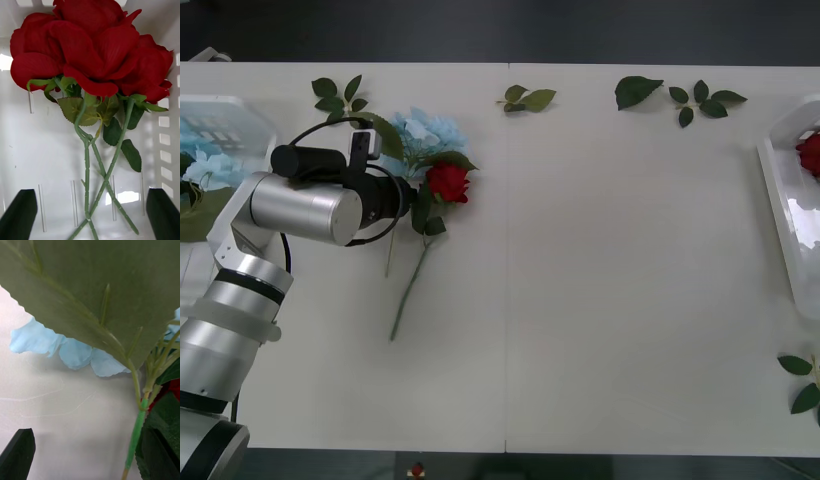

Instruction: Put the red flowers into the right box and the blue flowers into the left box

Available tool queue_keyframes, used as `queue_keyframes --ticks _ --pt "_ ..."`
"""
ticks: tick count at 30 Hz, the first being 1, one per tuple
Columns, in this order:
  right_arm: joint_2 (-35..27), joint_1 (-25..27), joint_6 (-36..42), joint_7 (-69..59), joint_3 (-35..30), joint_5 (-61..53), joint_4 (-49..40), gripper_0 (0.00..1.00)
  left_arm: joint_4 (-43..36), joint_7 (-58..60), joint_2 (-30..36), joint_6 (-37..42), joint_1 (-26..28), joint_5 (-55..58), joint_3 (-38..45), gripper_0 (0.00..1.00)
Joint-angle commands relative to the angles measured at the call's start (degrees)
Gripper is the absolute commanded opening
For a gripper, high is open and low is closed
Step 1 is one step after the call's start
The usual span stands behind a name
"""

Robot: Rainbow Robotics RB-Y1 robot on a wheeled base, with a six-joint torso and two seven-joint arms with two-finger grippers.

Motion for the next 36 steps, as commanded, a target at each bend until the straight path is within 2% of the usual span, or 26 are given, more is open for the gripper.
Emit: queue_keyframes --ticks 1,3,4,5,6,16,23,28,36 --pt "-0.66 -0.45 0.80 -0.10 -0.07 -1.65 -2.20 1.00 0.37 -0.13 -0.03 -0.70 -2.81 -0.54 0.15 0.77" --pt "-1.10 0.17 1.24 0.43 -0.34 -4.72 -4.05 1.00 0.37 -0.04 -0.03 -0.70 -2.81 -0.62 0.06 0.42" --pt "-1.53 1.04 1.24 0.78 -0.78 -6.83 -5.63 1.00 0.37 0.13 -0.03 -0.70 -2.81 -0.62 -0.20 0.19" --pt "-1.89 1.75 1.24 0.95 -1.22 -8.50 -7.03 1.00 0.37 0.22 -0.03 -0.70 -2.81 -0.62 -0.29 0.04" --pt "-2.33 2.98 1.24 1.31 -2.18 -10.61 -9.14 1.00 0.37 0.31 -0.03 -0.70 -2.81 -0.62 -0.29 0.00" --pt "-3.73 13.35 1.42 8.07 -11.50 -21.16 -31.91 1.00 -2.71 1.10 1.73 0.79 -2.73 1.22 -0.29 0.00" --pt "-3.56 18.27 1.51 25.39 -14.05 -34.69 -43.33 1.00 -14.22 2.24 6.38 12.92 -2.64 6.58 2.61 0.00" --pt "-2.50 19.68 4.14 37.34 -14.05 -41.99 -49.84 1.00 -24.07 2.42 12.01 24.70 -2.46 12.65 9.29 0.00" --pt "0.31 20.47 10.03 48.11 -14.14 -49.55 -54.58 1.00 -33.65 1.54 25.98 30.32 4.57 21.70 22.56 0.00"
